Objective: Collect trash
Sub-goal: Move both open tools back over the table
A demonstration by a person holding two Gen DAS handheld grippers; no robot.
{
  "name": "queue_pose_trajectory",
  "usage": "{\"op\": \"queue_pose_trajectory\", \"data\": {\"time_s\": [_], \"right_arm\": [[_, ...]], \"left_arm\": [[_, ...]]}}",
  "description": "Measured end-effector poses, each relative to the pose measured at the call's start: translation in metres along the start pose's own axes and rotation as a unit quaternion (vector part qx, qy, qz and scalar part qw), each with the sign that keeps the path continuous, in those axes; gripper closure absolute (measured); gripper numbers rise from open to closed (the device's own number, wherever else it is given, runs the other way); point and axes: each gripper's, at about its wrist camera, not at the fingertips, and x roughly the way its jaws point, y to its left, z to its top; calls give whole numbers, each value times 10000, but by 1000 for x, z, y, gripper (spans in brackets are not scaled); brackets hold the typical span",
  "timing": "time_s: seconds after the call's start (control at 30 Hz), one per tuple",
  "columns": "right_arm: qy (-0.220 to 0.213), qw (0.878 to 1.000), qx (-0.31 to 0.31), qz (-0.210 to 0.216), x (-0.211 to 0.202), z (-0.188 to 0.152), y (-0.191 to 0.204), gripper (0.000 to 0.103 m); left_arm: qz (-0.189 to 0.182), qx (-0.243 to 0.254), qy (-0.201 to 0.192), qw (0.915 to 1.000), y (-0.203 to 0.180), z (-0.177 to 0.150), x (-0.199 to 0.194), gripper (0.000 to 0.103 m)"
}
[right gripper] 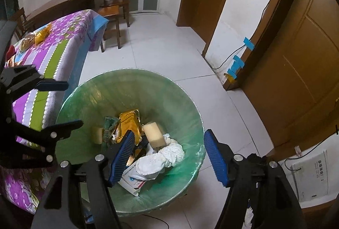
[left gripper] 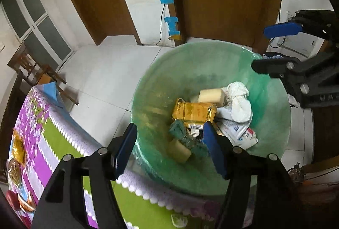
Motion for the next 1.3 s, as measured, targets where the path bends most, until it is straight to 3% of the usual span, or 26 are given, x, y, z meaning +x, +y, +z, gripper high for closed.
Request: {"op": "queue_pose_trajectory", "data": {"time_s": [0.1,0.23,0.3,0.43,0.53,0.7,0.8,0.83,0.9,1.0,1.1,1.17,1.3], "right_arm": [[-83,9999,103,40,-2,-1,0,34],[-462,9980,379,201,-9,5,7,35],[-696,9962,441,283,-13,10,17,35],[-1204,9915,353,352,-22,21,51,38],[-1675,9845,269,450,-32,31,80,41],[-2008,9748,147,963,-33,58,132,41],[-2061,9703,-140,1254,-25,79,174,41],[-2050,9695,-203,1327,-22,85,187,41],[-1970,9671,-279,1582,-14,101,215,41],[-1782,9611,-515,2044,1,128,260,41],[-1645,9499,-1046,2444,14,152,313,41],[-1498,9374,-1467,2779,23,168,349,41],[-1143,9067,-2062,3497,34,189,405,41]], "left_arm": [[102,-101,-25,9999,7,-12,-7,41],[629,-540,-124,9965,31,-35,-21,40],[981,-873,-162,9912,47,-46,-28,39],[1750,-1667,-205,9701,86,-81,-47,38],[2363,-2171,-234,9468,113,-111,-66,36],[3028,-3223,-197,8967,167,-170,-106,32],[3344,-4034,-256,8513,200,-207,-130,31],[3494,-4364,-292,8286,213,-221,-140,31],[3530,-4832,-305,8006,233,-240,-148,31],[3309,-5288,-181,7814,262,-258,-147,31],[3217,-5524,-2,7690,278,-268,-136,31],[3138,-5619,138,7653,284,-274,-127,31],[2981,-5661,131,7685,292,-277,-118,31]]}}
